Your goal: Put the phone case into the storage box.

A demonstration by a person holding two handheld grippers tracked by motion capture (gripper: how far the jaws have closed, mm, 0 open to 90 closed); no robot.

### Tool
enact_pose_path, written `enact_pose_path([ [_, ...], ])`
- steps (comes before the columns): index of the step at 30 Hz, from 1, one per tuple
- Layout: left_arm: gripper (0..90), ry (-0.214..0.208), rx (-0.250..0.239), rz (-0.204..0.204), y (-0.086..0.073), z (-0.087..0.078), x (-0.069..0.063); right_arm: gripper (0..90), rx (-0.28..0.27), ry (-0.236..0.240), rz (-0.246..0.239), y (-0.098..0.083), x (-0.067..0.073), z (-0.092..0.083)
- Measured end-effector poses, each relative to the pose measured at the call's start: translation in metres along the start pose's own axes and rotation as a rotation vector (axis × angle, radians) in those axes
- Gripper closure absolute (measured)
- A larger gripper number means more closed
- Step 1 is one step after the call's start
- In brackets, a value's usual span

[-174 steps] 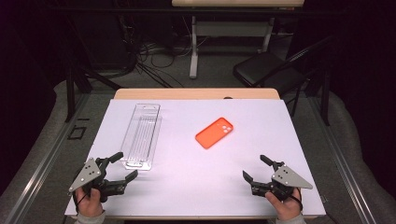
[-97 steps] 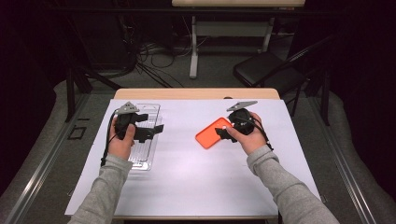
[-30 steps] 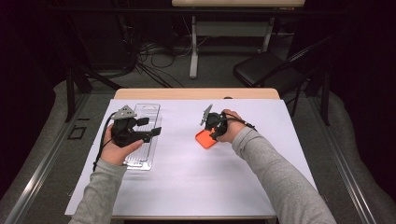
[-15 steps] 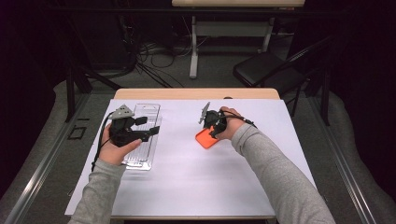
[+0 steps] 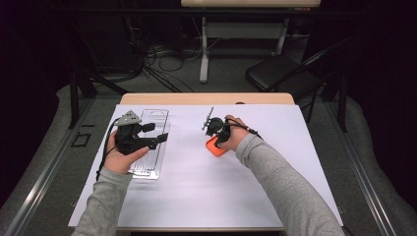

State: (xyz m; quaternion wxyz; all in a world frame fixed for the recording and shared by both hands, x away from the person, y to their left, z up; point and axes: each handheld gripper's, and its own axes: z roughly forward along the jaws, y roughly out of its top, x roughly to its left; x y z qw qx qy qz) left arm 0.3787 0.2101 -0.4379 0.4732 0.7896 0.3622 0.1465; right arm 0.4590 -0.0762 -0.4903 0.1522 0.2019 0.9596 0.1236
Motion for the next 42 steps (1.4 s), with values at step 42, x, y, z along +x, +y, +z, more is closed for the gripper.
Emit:
enact_pose_path([
  [42, 32.2, 0.011, -0.006, -0.004, 0.000, 0.000, 0.002, 76.7, 0.082, 0.175, 0.363, 0.004, 0.012, 0.032],
])
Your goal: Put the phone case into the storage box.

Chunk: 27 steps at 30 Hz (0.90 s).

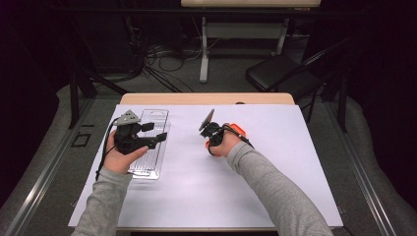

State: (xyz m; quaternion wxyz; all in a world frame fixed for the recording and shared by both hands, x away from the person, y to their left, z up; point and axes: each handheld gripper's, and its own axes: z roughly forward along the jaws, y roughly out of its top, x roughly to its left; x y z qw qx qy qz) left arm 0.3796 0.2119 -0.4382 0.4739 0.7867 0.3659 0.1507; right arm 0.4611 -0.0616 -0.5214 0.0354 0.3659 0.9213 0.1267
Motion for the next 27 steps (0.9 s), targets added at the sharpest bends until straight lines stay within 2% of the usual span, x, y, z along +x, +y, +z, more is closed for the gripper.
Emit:
enact_pose_path([
  [14, 32.1, 0.000, 0.004, 0.002, -0.0001, 0.0005, 0.0003, 81.0, 0.010, 0.002, 0.026, -0.0004, 0.0008, 0.0046],
  [17, 32.2, -0.001, 0.005, 0.003, -0.0002, 0.0008, 0.0001, 81.6, 0.018, 0.008, 0.050, -0.0008, 0.0012, 0.0051],
  [19, 32.2, -0.001, 0.005, 0.003, -0.0002, 0.0008, 0.0002, 82.4, 0.010, 0.009, 0.043, -0.0013, -0.0005, 0.0057],
  [20, 32.2, 0.000, 0.005, 0.003, -0.0002, 0.0008, 0.0002, 82.9, 0.008, 0.012, 0.057, -0.0013, -0.0001, 0.0057],
  [27, 32.1, 0.005, 0.002, -0.002, -0.0008, 0.0006, 0.0010, 86.4, 0.001, 0.011, 0.075, -0.0018, -0.0011, 0.0060],
])
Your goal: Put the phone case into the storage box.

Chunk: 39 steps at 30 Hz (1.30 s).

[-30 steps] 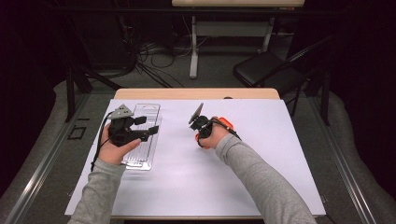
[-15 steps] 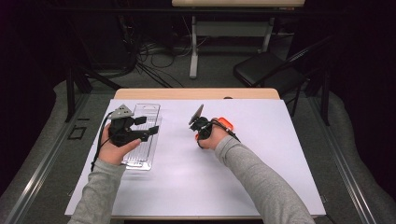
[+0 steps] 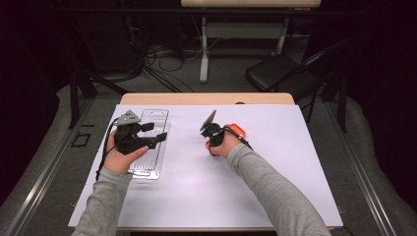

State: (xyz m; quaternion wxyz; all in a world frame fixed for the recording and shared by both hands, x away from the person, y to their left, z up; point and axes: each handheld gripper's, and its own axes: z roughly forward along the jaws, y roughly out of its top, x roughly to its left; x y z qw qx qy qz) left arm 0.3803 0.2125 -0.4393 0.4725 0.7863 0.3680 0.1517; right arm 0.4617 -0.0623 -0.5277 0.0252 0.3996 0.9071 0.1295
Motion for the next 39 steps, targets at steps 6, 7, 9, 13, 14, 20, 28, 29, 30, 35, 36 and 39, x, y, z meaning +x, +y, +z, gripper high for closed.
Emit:
enact_pose_path([
  [6, 32.1, 0.001, -0.001, -0.002, -0.0004, 0.0003, 0.0007, 87.5, 0.004, -0.005, 0.000, 0.0003, -0.0007, 0.0001],
  [7, 32.1, 0.002, -0.002, -0.003, -0.0005, 0.0003, 0.0008, 87.6, 0.006, -0.006, 0.002, 0.0004, -0.0005, 0.0000],
  [9, 32.1, 0.003, -0.001, -0.005, -0.0008, 0.0004, 0.0013, 88.4, 0.003, -0.003, 0.008, 0.0004, -0.0004, 0.0000],
  [13, 32.1, 0.007, -0.003, -0.016, -0.0015, 0.0004, 0.0026, 89.0, 0.017, -0.008, 0.021, 0.0011, 0.0000, -0.0009],
  [14, 32.1, 0.008, -0.004, -0.015, -0.0015, 0.0003, 0.0029, 89.1, 0.003, -0.003, 0.037, 0.0008, -0.0001, 0.0002],
  [20, 32.1, 0.016, -0.003, -0.012, -0.0017, -0.0002, 0.0035, 89.3, 0.006, 0.004, 0.061, 0.0012, -0.0010, 0.0000],
  [28, 32.1, 0.018, -0.002, -0.011, -0.0018, 0.0002, 0.0033, 89.5, 0.011, 0.000, 0.072, 0.0014, -0.0009, -0.0003],
  [29, 32.1, 0.018, -0.002, -0.011, -0.0018, 0.0000, 0.0034, 89.5, 0.009, -0.001, 0.073, 0.0015, -0.0007, -0.0002],
  [30, 32.1, 0.018, -0.002, -0.011, -0.0018, -0.0001, 0.0035, 89.5, 0.009, -0.002, 0.072, 0.0015, -0.0005, -0.0001],
  [35, 32.0, 0.018, -0.002, -0.011, -0.0019, 0.0001, 0.0035, 89.7, 0.009, -0.004, 0.077, 0.0016, -0.0002, -0.0002],
  [36, 32.1, 0.019, -0.002, -0.011, -0.0019, 0.0002, 0.0034, 89.7, 0.009, -0.005, 0.079, 0.0017, 0.0000, -0.0001],
  [39, 32.1, 0.019, -0.002, -0.011, -0.0019, 0.0004, 0.0033, 89.7, 0.007, -0.008, 0.083, 0.0018, 0.0007, -0.0001],
])
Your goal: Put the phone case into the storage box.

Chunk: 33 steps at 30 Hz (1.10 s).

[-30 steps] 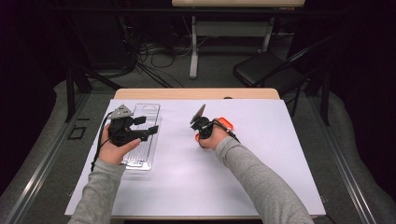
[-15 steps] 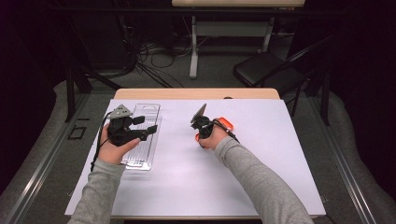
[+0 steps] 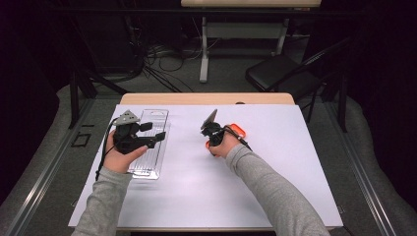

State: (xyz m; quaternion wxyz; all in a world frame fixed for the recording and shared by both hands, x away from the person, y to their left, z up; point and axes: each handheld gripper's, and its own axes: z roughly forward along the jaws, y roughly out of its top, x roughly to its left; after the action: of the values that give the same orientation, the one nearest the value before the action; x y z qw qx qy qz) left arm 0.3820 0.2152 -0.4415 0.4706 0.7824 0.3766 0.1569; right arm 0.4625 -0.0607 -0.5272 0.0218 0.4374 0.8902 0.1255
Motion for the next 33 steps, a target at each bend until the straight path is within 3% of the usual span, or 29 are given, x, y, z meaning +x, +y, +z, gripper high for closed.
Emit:
enact_pose_path([
  [4, 32.1, 0.000, 0.001, 0.000, 0.000, 0.000, 0.000, 89.8, 0.025, -0.006, -0.009, 0.001, 0.000, -0.002],
  [5, 32.1, 0.000, 0.000, 0.000, 0.000, 0.000, 0.000, 89.9, -0.003, -0.002, -0.004, 0.000, 0.000, 0.000],
  [9, 32.1, 0.000, -0.002, 0.000, 0.000, -0.001, 0.001, 89.9, 0.010, -0.011, -0.016, 0.000, 0.000, -0.002],
  [14, 32.1, 0.003, -0.004, 0.000, 0.000, -0.002, 0.002, 90.0, -0.026, -0.010, -0.014, -0.001, 0.001, -0.004],
  [16, 32.1, 0.003, -0.003, 0.000, 0.000, -0.002, 0.002, 90.0, -0.015, -0.006, -0.012, -0.001, 0.001, -0.008],
  [17, 32.1, 0.003, -0.003, 0.000, 0.000, -0.002, 0.002, 90.0, -0.043, 0.000, -0.003, -0.002, 0.002, -0.010],
  [30, 32.1, 0.005, -0.004, 0.002, 0.000, -0.002, 0.002, 90.0, -0.137, 0.012, -0.056, -0.009, 0.008, -0.028],
  [33, 32.1, 0.007, -0.007, 0.004, 0.000, -0.003, 0.002, 90.0, -0.185, 0.004, -0.092, -0.014, 0.007, -0.032],
])
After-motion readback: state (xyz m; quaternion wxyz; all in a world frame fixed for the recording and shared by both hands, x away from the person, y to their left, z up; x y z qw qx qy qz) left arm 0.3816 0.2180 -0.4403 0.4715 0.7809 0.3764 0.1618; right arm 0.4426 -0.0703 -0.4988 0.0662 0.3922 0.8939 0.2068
